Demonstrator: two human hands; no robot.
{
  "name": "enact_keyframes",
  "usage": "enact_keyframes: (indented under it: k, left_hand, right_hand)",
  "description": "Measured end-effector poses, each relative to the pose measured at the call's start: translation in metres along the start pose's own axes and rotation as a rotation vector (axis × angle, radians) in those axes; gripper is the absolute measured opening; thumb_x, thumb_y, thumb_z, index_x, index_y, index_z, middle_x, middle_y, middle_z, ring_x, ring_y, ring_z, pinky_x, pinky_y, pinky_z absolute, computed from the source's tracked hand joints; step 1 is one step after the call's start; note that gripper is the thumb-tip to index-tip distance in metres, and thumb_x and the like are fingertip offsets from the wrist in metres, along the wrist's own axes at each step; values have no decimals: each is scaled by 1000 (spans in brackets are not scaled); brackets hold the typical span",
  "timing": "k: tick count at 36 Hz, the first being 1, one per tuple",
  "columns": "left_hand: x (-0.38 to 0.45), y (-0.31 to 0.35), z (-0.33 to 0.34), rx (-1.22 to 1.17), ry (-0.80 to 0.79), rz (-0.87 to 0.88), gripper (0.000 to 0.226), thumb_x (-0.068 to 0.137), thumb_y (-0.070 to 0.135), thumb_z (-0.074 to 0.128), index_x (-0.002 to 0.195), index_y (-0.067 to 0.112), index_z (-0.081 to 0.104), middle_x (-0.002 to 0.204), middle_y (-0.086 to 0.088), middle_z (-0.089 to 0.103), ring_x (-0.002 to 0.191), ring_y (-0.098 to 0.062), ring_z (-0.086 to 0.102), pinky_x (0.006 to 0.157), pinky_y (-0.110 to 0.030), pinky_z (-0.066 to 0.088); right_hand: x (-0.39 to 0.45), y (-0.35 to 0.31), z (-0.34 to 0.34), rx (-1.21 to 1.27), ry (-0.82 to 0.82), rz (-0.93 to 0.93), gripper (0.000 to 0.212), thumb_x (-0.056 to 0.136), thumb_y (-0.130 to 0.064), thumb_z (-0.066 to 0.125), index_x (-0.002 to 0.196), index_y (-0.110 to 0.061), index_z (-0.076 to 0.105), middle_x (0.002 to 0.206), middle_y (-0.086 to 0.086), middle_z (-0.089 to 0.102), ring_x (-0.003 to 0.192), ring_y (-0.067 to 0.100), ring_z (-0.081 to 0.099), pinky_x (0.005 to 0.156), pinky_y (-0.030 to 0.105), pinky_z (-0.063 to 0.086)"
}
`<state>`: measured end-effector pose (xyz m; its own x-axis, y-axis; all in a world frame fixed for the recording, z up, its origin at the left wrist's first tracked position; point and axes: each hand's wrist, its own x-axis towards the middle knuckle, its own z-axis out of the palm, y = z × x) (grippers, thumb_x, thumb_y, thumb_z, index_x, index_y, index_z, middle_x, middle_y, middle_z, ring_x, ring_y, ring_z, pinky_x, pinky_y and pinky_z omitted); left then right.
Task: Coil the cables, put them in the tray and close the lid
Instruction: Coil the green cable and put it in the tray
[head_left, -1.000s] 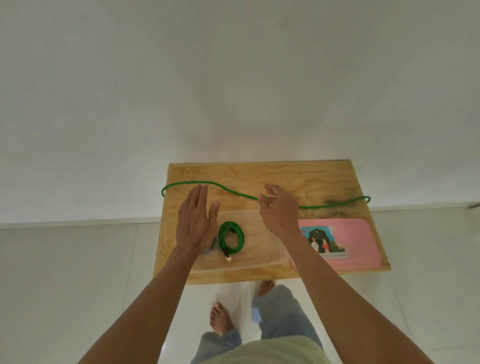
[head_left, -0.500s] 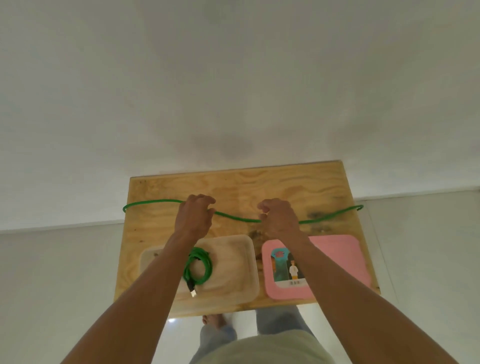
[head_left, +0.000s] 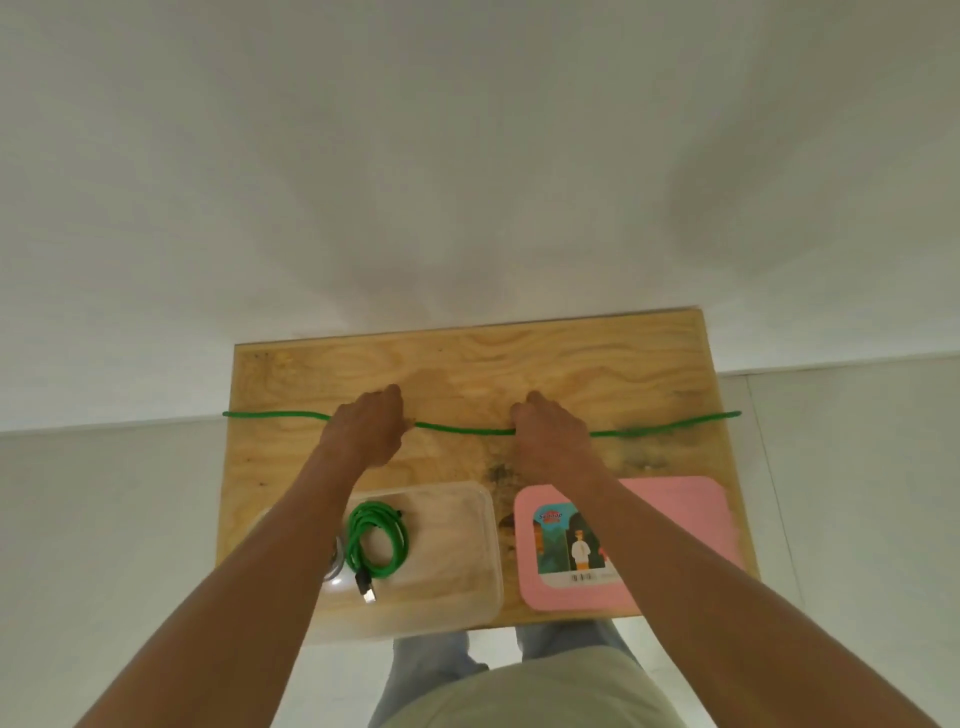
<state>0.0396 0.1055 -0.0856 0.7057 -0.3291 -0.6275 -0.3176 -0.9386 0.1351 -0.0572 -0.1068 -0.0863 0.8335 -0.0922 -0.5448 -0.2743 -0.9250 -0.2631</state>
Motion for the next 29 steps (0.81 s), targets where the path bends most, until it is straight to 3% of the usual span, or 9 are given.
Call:
enact_keyframes:
  k: [4, 8, 12, 15, 21, 25, 29]
  left_hand:
    - [-23, -29, -23, -36, 50, -5, 39, 102, 47, 41, 112, 13, 58, 109, -12, 63, 101, -33, 59, 81, -44, 50]
    - [-55, -57, -44, -66, 172, -30, 49, 100, 59, 33, 86, 17, 55, 95, -10, 62, 92, -33, 60, 73, -41, 50]
    - [-88, -89, -57, -266, 397, 5, 48, 98, 58, 39, 68, 21, 47, 71, -5, 56, 77, -34, 60, 65, -39, 50]
    - [-115, -109, -65, -393, 617, 70, 45, 99, 53, 44, 64, 24, 43, 57, 0, 52, 60, -27, 54, 56, -33, 39]
    - [-160, -121, -105, -477, 948, 65, 51, 100, 54, 42, 65, 16, 47, 55, 0, 51, 56, -26, 50, 52, -30, 32]
    - [-191, -106, -141, -682, 1030, 112, 59, 100, 52, 45, 73, 1, 57, 67, -14, 63, 63, -30, 56, 63, -39, 45]
    - [-215, -79, -170, -1154, 921, 133, 49, 97, 47, 55, 76, 3, 61, 57, 5, 53, 49, -15, 42, 54, -28, 35]
  right_hand:
    - [-8, -26, -12, 24, 112, 1, 24, 88, -12, 51, 111, -13, 58, 110, 6, 54, 104, 30, 56, 71, 37, 44]
    - [-21, -65, -26, 85, 268, 14, 20, 92, -14, 50, 111, -15, 56, 110, 5, 57, 104, 28, 55, 68, 37, 46]
    - [-42, -110, -41, 161, 480, -15, 14, 96, -18, 52, 109, -15, 57, 107, 4, 57, 99, 27, 54, 63, 35, 44]
    - [-59, -143, -56, 213, 644, -61, 10, 97, -21, 53, 106, -16, 56, 103, 3, 55, 93, 25, 53, 62, 35, 42]
    - [-89, -195, -92, 345, 838, -165, 8, 98, -21, 55, 103, -15, 57, 98, 2, 56, 80, 23, 55, 65, 34, 43]
    - [-105, -209, -119, 520, 895, -216, 14, 96, -14, 58, 110, -14, 61, 102, 4, 59, 84, 21, 59, 76, 34, 51]
    - [-121, -214, -135, 599, 880, -244, 45, 94, -10, 60, 138, -18, 52, 124, 6, 53, 94, 19, 63, 89, 27, 50]
